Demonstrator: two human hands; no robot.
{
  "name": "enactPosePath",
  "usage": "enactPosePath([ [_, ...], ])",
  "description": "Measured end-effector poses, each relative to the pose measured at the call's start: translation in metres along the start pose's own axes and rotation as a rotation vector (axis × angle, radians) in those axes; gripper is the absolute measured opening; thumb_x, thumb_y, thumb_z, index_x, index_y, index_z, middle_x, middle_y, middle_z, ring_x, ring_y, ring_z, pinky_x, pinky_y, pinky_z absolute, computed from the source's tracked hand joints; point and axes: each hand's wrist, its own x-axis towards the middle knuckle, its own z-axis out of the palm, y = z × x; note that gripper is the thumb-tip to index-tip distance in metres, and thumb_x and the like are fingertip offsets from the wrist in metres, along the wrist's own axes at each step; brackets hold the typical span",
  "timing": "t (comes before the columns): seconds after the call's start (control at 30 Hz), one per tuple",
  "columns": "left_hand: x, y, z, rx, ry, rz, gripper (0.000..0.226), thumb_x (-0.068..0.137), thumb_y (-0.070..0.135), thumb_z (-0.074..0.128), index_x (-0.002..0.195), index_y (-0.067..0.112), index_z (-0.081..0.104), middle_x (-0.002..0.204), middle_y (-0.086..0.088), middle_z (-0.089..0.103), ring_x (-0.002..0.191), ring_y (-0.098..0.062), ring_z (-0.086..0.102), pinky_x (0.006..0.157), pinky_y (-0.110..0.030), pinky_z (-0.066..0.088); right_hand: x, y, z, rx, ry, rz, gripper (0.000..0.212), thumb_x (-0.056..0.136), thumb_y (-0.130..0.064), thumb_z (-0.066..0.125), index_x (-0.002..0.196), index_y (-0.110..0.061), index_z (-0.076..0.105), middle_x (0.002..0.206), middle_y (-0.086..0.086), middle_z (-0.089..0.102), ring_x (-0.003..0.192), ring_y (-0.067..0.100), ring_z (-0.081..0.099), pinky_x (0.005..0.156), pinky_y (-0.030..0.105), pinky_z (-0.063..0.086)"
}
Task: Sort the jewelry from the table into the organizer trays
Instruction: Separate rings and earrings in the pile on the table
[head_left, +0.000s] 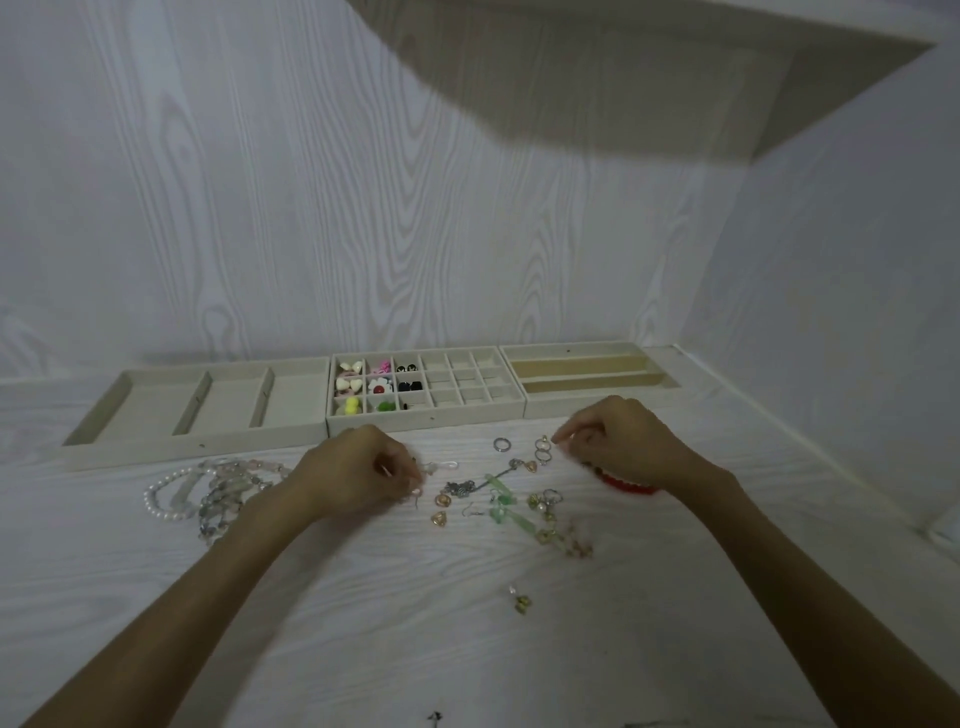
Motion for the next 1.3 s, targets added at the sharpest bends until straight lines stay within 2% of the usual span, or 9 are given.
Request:
enactPosePath([
  [0.2,-0.004,-0.007,-0.002,-0.012,0.051,-0.025,0.022,0.079,0.025,0.075,0.075,0.045,0.067,0.077,0.026,0.066,0.080,0.002,0.062,0.082,-0.032,0.053,-0.016,0.009,0.001,-0.049,-0.097,-0.040,0.018,0.086,-0.012,0.064,0.093,-0.024,0.075,0.067,-0.026,0.051,0.059,-0.012,0.051,0.060,0.010,0.035],
  [0.33,-0.006,-0.005,-0.004,-0.005,0.043,-0.028,0.018,0.079,0.022,0.074,0.078,0.040,0.069,0.081,0.018,0.070,0.082,-0.002,0.064,0.082,-0.032,0.054,-0.020,0.015,0.008,-0.072,-0.140,-0.064,0.022,0.085,-0.007,0.064,0.100,-0.020,0.074,0.079,-0.011,0.060,0.067,-0.006,0.048,0.066,0.015,0.039],
  [0.47,-0.006,-0.001,-0.004,0.032,0.068,-0.021,0.014,0.083,0.020,0.070,0.084,0.033,0.073,0.079,0.024,0.062,0.075,0.004,0.058,0.069,-0.021,0.046,-0.025,0.021,0.014,-0.061,-0.098,-0.061,0.021,0.085,-0.013,0.066,0.103,-0.022,0.072,0.087,-0.005,0.064,0.069,-0.002,0.050,0.067,0.017,0.038],
  [0.57,-0.005,0.004,-0.003,0.049,0.052,0.005,0.019,0.087,0.016,0.065,0.087,0.034,0.072,0.079,0.027,0.061,0.072,0.008,0.057,0.059,-0.011,0.043,-0.030,0.026,0.021,-0.014,-0.075,-0.101,0.021,0.084,-0.024,0.069,0.105,-0.029,0.071,0.087,-0.014,0.063,0.074,0.002,0.052,0.065,0.011,0.038],
  [0.7,0.001,0.010,-0.002,0.058,0.005,0.041,0.022,0.086,0.019,0.066,0.086,0.041,0.069,0.084,0.028,0.062,0.083,0.002,0.060,0.081,-0.030,0.054,-0.035,0.026,0.034,0.021,-0.029,-0.150,0.024,0.083,-0.029,0.070,0.106,-0.033,0.070,0.080,-0.019,0.050,0.074,0.002,0.048,0.062,0.013,0.036],
  [0.77,0.004,0.014,-0.001,0.040,0.003,0.050,0.021,0.084,0.020,0.067,0.085,0.041,0.070,0.088,0.024,0.066,0.085,-0.001,0.063,0.084,-0.035,0.054,-0.036,0.025,0.038,0.028,0.013,-0.152,0.022,0.081,-0.032,0.071,0.103,-0.032,0.072,0.079,-0.018,0.049,0.073,0.000,0.047,0.061,0.012,0.035],
  [0.93,0.010,0.023,0.005,0.044,-0.047,0.057,0.017,0.085,0.021,0.067,0.100,0.027,0.072,0.097,0.017,0.067,0.088,-0.004,0.064,0.086,-0.036,0.054,-0.035,0.026,0.042,0.079,0.087,-0.149,0.015,0.079,-0.031,0.073,0.094,-0.027,0.075,0.077,-0.014,0.056,0.069,0.000,0.049,0.059,0.011,0.034],
  [1.13,0.014,0.038,0.012,0.043,-0.091,0.102,0.023,0.084,0.019,0.070,0.106,0.025,0.070,0.103,0.015,0.065,0.091,-0.005,0.063,0.086,-0.033,0.052,-0.036,0.033,0.037,0.142,0.078,-0.089,0.010,0.076,-0.022,0.077,0.085,-0.027,0.076,0.067,-0.023,0.058,0.066,-0.003,0.054,0.059,0.007,0.038],
  [1.3,0.018,0.052,0.017,0.040,-0.107,0.141,0.024,0.085,0.020,0.069,0.109,0.024,0.069,0.105,0.016,0.064,0.093,-0.006,0.062,0.086,-0.033,0.052,-0.042,0.044,0.031,0.115,0.094,-0.010,0.007,0.073,-0.032,0.078,0.079,-0.031,0.076,0.067,-0.023,0.060,0.065,-0.004,0.055,0.059,0.012,0.036],
])
